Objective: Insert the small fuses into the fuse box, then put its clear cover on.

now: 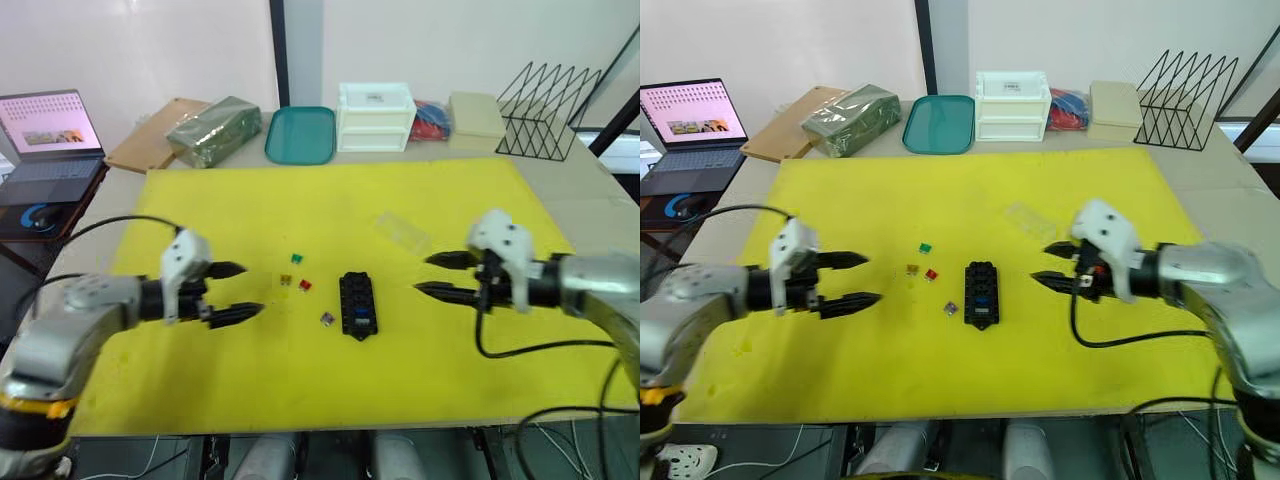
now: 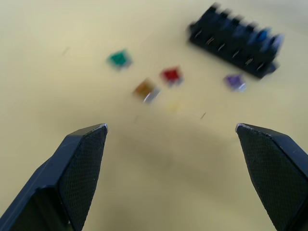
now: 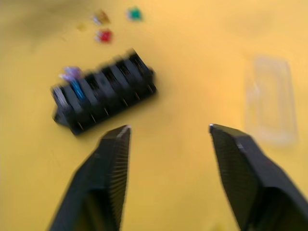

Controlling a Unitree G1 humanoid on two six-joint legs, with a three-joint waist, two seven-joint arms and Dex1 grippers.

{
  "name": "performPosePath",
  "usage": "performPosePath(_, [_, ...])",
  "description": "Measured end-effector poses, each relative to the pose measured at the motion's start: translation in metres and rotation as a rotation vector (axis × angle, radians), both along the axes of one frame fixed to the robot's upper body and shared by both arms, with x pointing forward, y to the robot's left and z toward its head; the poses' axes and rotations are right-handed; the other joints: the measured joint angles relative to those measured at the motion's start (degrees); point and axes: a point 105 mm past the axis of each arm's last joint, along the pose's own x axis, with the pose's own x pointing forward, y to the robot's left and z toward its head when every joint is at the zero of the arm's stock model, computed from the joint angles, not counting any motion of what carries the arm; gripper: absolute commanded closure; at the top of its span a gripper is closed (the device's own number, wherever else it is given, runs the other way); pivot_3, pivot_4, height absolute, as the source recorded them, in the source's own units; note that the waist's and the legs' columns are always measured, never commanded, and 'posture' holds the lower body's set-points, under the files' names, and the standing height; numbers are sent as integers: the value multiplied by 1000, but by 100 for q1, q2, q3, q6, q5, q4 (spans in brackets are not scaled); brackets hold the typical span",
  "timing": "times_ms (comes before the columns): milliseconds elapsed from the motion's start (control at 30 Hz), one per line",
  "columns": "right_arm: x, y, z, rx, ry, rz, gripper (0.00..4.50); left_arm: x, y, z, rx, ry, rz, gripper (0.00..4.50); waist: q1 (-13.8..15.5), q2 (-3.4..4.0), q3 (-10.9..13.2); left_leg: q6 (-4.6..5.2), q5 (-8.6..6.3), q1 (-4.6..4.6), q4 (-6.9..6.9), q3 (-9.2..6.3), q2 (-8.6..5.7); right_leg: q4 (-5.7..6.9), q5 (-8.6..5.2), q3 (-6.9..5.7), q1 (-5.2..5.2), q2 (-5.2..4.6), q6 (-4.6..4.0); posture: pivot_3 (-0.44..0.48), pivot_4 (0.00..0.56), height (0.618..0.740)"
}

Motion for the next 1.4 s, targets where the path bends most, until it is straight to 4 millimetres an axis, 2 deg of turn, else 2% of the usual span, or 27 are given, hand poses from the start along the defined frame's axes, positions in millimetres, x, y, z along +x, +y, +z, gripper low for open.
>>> performPosePath(67, [-8, -8, -8, -2, 27, -38, 74, -5, 9, -6, -3, 16, 39, 0, 4, 0, 0, 0, 0, 3, 0, 1, 1, 0, 0, 1, 3, 0, 0, 0, 150, 740])
performPosePath(100, [-11, -10, -11, -2, 35, -51, 29, -6, 11, -7, -1, 18, 51, 0, 12, 0, 0, 0, 0, 3, 0, 1, 1, 0, 0, 0, 3, -1, 0, 0, 150, 740])
performPosePath(267, [-22, -18, -22, 52, 43, -134, 29, -3, 12, -10, -34, -8, 107, 0, 106, 0, 0, 0, -1, 3, 1, 3, 1, -2, 0, 2, 4, -1, 0, 0, 150, 740])
performPosePath(467, [-21, -9, -26, 67, 7, -136, 29, -3, -2, -10, -67, -30, 108, 0, 113, 1, 0, 0, -1, 4, 2, 3, 1, 0, 0, 2, 4, 0, 0, 0, 150, 740])
performPosePath(533, [-18, -3, -22, 63, -4, -103, 29, 2, -7, -7, -71, -40, 93, 0, 111, 1, 0, 0, -1, 4, 2, 4, 1, 0, 0, 2, 4, 0, 0, 0, 150, 740])
performPosePath(633, [-8, 11, -1, 66, -78, -29, 29, 19, -18, 2, -140, -41, 60, 0, 125, 0, 0, -1, 0, 4, 4, 0, 1, 0, 0, -4, 8, 0, 0, 0, 150, 740])
performPosePath(767, [6, 34, 8, 61, -108, 76, 29, 50, -31, 12, -355, 102, 55, 0, 102, -2, 0, -1, 0, 2, 7, 1, 0, 3, 0, -6, 3, 0, 1, 0, 150, 740])
performPosePath(967, [20, 63, 15, 33, -139, 207, 29, 51, -45, -9, -432, 476, -34, 0, -30, -3, 0, -2, 1, -3, 1, -3, 1, 5, 0, -5, -8, 2, 1, 0, 150, 740])
performPosePath(1067, [21, 74, 15, 11, -143, 263, 0, 55, -46, -13, -466, 612, -36, 568, -42, -3, 0, -2, 1, -3, 5, -3, 0, 8, 0, -5, -8, 3, 1, 0, 150, 740])
performPosePath(1167, [23, 80, 16, -6, -153, 293, 0, 58, -45, -17, -470, 687, -30, 1579, -50, -2, 0, -2, 1, -4, 4, -2, 0, 7, 0, -5, -11, 3, 1, 0, 150, 740])
performPosePath(1267, [26, 82, 19, -15, -164, 298, 0, 61, -43, -22, -496, 783, -4, 1579, -45, -3, 0, -2, 1, -7, 7, -3, -1, 10, 0, -5, -14, 3, 1, 0, 150, 740])
performPosePath(1400, [26, 85, 19, -26, -166, 307, 0, 65, -44, -23, -511, 826, 9, 1579, -47, -3, 0, -2, 1, -7, 7, -3, -1, 10, 0, -4, -14, 3, 1, 0, 150, 740])
